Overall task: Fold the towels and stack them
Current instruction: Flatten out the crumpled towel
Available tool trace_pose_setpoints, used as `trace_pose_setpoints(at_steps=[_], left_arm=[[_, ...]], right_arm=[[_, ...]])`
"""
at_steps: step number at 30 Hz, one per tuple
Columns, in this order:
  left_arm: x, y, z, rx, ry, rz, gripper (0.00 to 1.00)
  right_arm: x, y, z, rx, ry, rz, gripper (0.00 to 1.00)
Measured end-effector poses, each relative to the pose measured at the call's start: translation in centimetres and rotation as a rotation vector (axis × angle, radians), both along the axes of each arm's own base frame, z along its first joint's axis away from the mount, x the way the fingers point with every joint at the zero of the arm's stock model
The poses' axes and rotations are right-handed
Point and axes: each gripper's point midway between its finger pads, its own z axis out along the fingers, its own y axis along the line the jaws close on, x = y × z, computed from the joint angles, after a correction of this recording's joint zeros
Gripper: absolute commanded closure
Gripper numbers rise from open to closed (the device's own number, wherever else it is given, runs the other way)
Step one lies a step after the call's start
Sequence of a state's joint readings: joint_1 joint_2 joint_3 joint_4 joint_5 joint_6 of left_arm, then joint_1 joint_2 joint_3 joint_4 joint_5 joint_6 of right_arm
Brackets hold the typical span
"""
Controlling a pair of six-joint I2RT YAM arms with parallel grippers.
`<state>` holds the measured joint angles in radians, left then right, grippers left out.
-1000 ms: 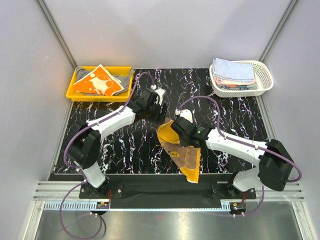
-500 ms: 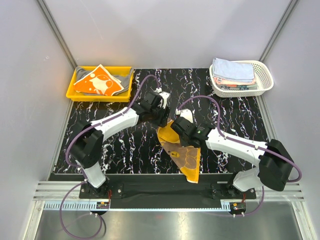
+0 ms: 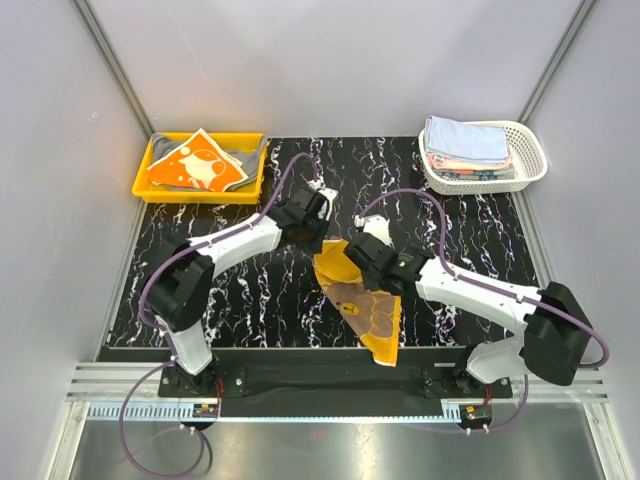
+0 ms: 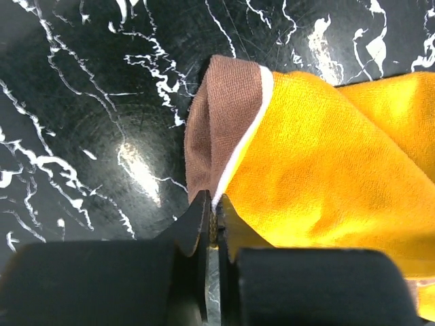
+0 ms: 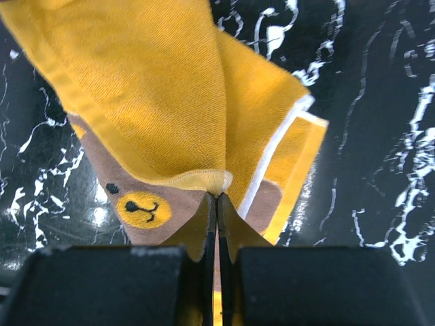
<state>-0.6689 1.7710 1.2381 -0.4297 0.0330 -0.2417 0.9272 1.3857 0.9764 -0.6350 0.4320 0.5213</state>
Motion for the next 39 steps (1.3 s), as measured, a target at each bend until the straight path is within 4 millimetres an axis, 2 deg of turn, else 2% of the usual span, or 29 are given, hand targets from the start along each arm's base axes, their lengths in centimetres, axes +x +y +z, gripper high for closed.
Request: trace_pose_setpoints(at_steps=[3, 6, 8, 9, 12, 15, 17, 21, 24, 27, 33, 39], left_arm=[[0.2, 0.6, 1.2, -0.01, -0.01, 0.037, 1.0], [0.5, 1.9, 4.1, -0.047, -0.033, 0.104, 1.0], [0.6, 3.1, 7.2, -0.088, -0.071, 0.159, 1.0], [0.6, 3.7, 9.3, -0.119, -0.102, 0.186, 1.0], [-0.1, 4.5, 16.3, -0.242, -0.205, 0.235, 1.0], [-2.4, 5.2, 22.8, -0.384, -0.293, 0.255, 1.0], [-4.6, 5.7, 26.3, -0.475, -0.328, 0.253, 1.0], [-8.4, 6.3, 32.6, -0.635, -0.38, 0.221, 1.0], [-10.8, 6.6, 36.8, -0.74, -0.409, 0.189, 1.0], [-12.7, 7.2, 39.3, -0.819, -0.416, 0.173, 1.0], [-14.9, 7.8, 41.7, -0.914, -0.399, 0.157, 1.0], [-16.1, 8.0, 43.1, -0.962, -0.392, 0.138, 1.0]], right_arm=[[0.5, -0.9, 1.0, -0.01, -0.03, -0.025, 1.0], [1.4, -1.9, 3.3, 0.001, -0.082, -0.055, 1.0], [2.3, -2.8, 6.5, 0.031, -0.153, -0.081, 1.0], [2.8, -3.0, 8.0, 0.05, -0.189, -0.09, 1.0], [3.6, -3.4, 14.2, 0.136, -0.327, -0.095, 1.0], [3.6, -4.0, 20.1, 0.225, -0.455, -0.081, 1.0], [3.2, -4.3, 23.8, 0.286, -0.528, -0.058, 1.0], [1.9, -4.2, 30.1, 0.407, -0.635, 0.015, 1.0], [0.8, -4.1, 33.6, 0.472, -0.689, 0.08, 1.0], [-0.3, -3.9, 36.4, 0.526, -0.725, 0.143, 1.0], [-2.2, -3.7, 40.0, 0.596, -0.761, 0.236, 1.0], [-3.2, -3.5, 40.8, 0.619, -0.752, 0.284, 1.0]])
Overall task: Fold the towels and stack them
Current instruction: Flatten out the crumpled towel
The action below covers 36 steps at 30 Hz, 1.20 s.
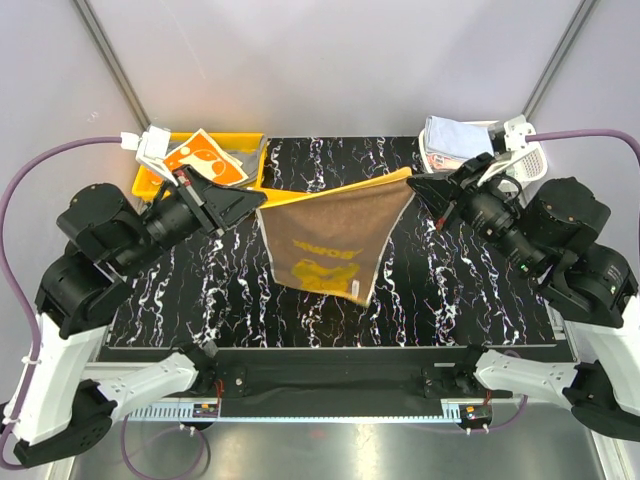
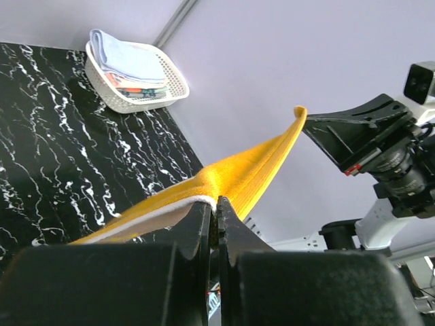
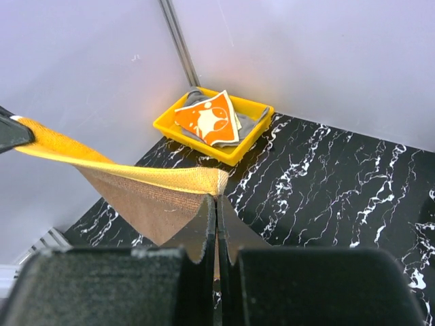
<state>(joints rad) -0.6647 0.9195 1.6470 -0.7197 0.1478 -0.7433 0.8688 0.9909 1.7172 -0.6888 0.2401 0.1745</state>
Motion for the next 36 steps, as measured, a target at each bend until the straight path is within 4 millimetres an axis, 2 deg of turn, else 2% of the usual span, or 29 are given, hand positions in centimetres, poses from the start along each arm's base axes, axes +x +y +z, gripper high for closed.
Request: trace_pose_setpoints(at_steps=[6, 9, 10, 12, 15, 16, 18, 19, 22, 24, 26, 27, 30, 32, 33, 34, 36], left_arm=[[-0.7, 0.2, 1.0, -0.031, 0.0, -0.013, 1.0], [-0.2, 0.1, 1.6, -0.037, 0.001, 0.001, 1.0], [0.5, -0.1, 1.8, -0.034, 0.004, 0.013, 1.0], [2.0, -0.3, 2.0, -0.028, 0.011, 0.043, 1.0], [7.0, -0.3, 1.4, -0.026, 0.048, 0.117, 1.0], [9.0, -0.5, 0.8, -0.024, 0.066, 0.128, 1.0], [13.4, -1.4, -1.3, -0.023, 0.115, 0.132, 1.0], [15.9, -1.9, -3.0, -0.017, 0.153, 0.13, 1.0], [23.7, -3.0, -11.1, 0.012, 0.322, 0.134, 1.0], [28.8, -3.5, -17.6, 0.035, 0.437, 0.134, 1.0], [32.8, -2.9, -23.5, 0.062, 0.541, 0.156, 1.0], [34.9, -2.8, -26.4, 0.075, 0.583, 0.164, 1.0], [39.5, -1.9, -32.7, 0.098, 0.667, 0.178, 1.0], [41.7, -1.5, -34.5, 0.103, 0.671, 0.178, 1.0], [42.2, -1.4, -34.8, 0.106, 0.669, 0.178, 1.0], [42.6, -1.4, -34.9, 0.108, 0.662, 0.176, 1.0], [42.8, -1.4, -34.6, 0.113, 0.644, 0.173, 1.0]], right_arm=[[-0.5, 0.0, 1.4, 0.007, -0.011, 0.022, 1.0], [0.3, 0.2, 2.6, -0.002, -0.031, -0.002, 1.0], [1.0, 0.3, 2.7, -0.013, -0.038, -0.026, 1.0], [3.0, 0.6, 1.8, -0.064, -0.03, -0.087, 1.0], [7.3, 0.4, 0.0, -0.113, 0.007, -0.163, 1.0], [9.3, 0.1, -0.8, -0.118, 0.024, -0.188, 1.0], [13.9, -0.7, -3.8, -0.142, 0.094, -0.229, 1.0], [16.3, -1.2, -5.8, -0.152, 0.137, -0.246, 1.0], [23.3, -2.3, -12.4, -0.164, 0.284, -0.263, 1.0], [27.9, -2.6, -17.7, -0.159, 0.387, -0.257, 1.0], [31.8, -2.4, -23.8, -0.16, 0.496, -0.242, 1.0], [33.6, -2.2, -26.9, -0.163, 0.547, -0.236, 1.0], [37.2, -1.5, -35.3, -0.163, 0.686, -0.213, 1.0], [38.2, -1.0, -38.8, -0.159, 0.742, -0.201, 1.0], [38.4, -0.8, -39.7, -0.156, 0.757, -0.194, 1.0], [38.6, -0.7, -40.2, -0.153, 0.769, -0.189, 1.0], [39.2, -0.6, -39.4, -0.142, 0.749, -0.19, 1.0]])
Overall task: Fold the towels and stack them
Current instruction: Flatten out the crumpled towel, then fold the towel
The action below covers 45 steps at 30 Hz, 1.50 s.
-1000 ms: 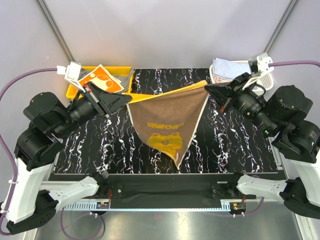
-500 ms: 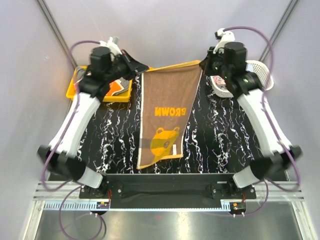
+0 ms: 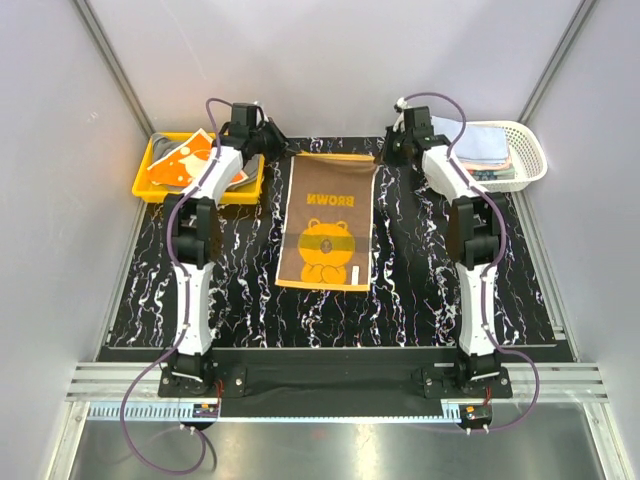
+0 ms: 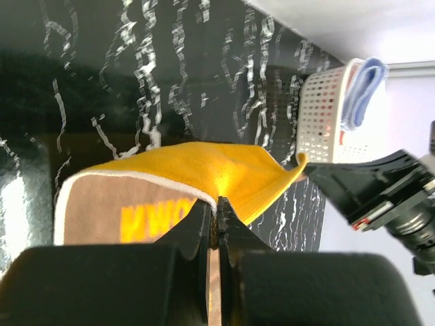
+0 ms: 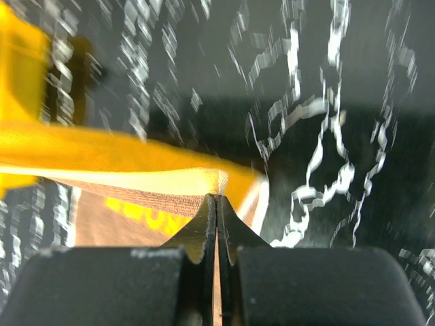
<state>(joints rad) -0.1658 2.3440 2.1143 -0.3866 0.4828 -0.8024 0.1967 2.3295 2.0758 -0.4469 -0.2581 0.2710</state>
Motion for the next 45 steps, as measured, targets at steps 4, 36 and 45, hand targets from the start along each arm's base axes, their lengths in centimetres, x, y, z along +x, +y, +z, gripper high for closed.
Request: trace_pose_setpoints(at_steps=[4, 36, 45], left_arm=[[0.3, 0.0, 1.5, -0.001, -0.057, -0.007, 1.0], [-23.0, 3.4, -5.5, 0.189, 0.191, 0.003, 1.0], [-25.5, 3.3, -4.4, 0.185, 0.151, -0.015, 1.0]], right_arm=[[1.3, -0.3, 3.6, 0.037, -0.091, -0.005, 1.0], [-22.1, 3.6, -0.8, 0.053, 0.105, 0.07, 1.0], [-24.7, 3.5, 0.2, 0.061, 0.086, 0.085, 1.0]])
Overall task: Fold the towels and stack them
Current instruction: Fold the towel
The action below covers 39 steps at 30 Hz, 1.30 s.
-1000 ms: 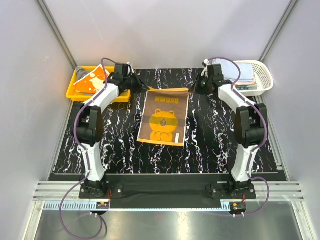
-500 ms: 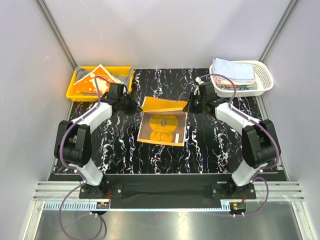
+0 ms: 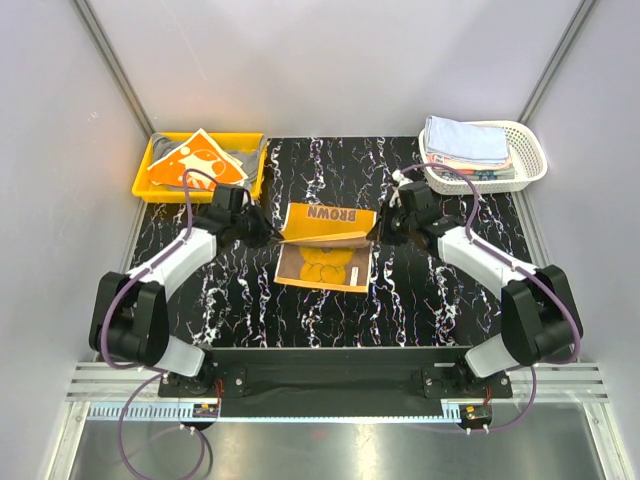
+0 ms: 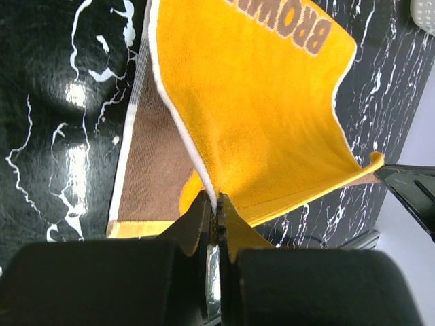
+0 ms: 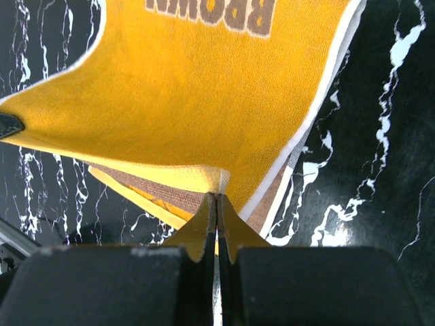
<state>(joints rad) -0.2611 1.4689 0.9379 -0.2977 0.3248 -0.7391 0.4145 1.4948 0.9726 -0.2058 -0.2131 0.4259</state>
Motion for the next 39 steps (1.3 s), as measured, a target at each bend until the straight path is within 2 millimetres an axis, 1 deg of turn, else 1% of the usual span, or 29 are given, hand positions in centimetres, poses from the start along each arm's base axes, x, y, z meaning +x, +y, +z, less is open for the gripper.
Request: trace_pose_setpoints(at_steps=[4, 8, 14, 19, 25, 30, 33, 36, 39], left_arm=[[-0.9, 0.1, -0.1, 0.003, -0.003, -0.008, 1.0], [-2.0, 0.0, -1.6, 0.016, 0.029, -0.022, 1.0], [-3.7, -0.1, -3.6, 0.028, 0.072, -0.037, 1.0], [-4.4, -0.2, -4.8, 0.032, 0.085, -0.046, 1.0], [-4.7, -0.2, -6.2, 0.041, 0.114, -0.051, 1.0], [-4.6, -0.2, -6.4, 0.043, 0.118, -0.051, 1.0], [-4.7, -0.2, -6.4, 0.044, 0.117, -0.052, 1.0], [-4.8, -0.2, -5.7, 0.045, 0.11, -0.055, 1.0], [-4.5, -0.2, -4.3, 0.043, 0.076, -0.056, 1.0]], right_arm=[[-0.9, 0.2, -0.6, -0.01, 0.013, 0.004, 1.0], [-1.6, 0.2, -1.6, -0.019, 0.037, 0.001, 1.0], [-3.1, 0.2, -3.6, -0.031, 0.077, 0.004, 1.0], [-4.0, 0.1, -5.1, -0.033, 0.101, 0.001, 1.0], [-3.9, 0.1, -6.1, -0.041, 0.112, -0.006, 1.0], [-4.0, 0.1, -6.1, -0.044, 0.113, -0.007, 1.0], [-4.0, 0.0, -5.9, -0.045, 0.107, -0.008, 1.0], [-4.2, 0.0, -4.8, -0.036, 0.087, -0.006, 1.0], [-4.3, 0.0, -3.5, -0.023, 0.059, -0.006, 1.0]])
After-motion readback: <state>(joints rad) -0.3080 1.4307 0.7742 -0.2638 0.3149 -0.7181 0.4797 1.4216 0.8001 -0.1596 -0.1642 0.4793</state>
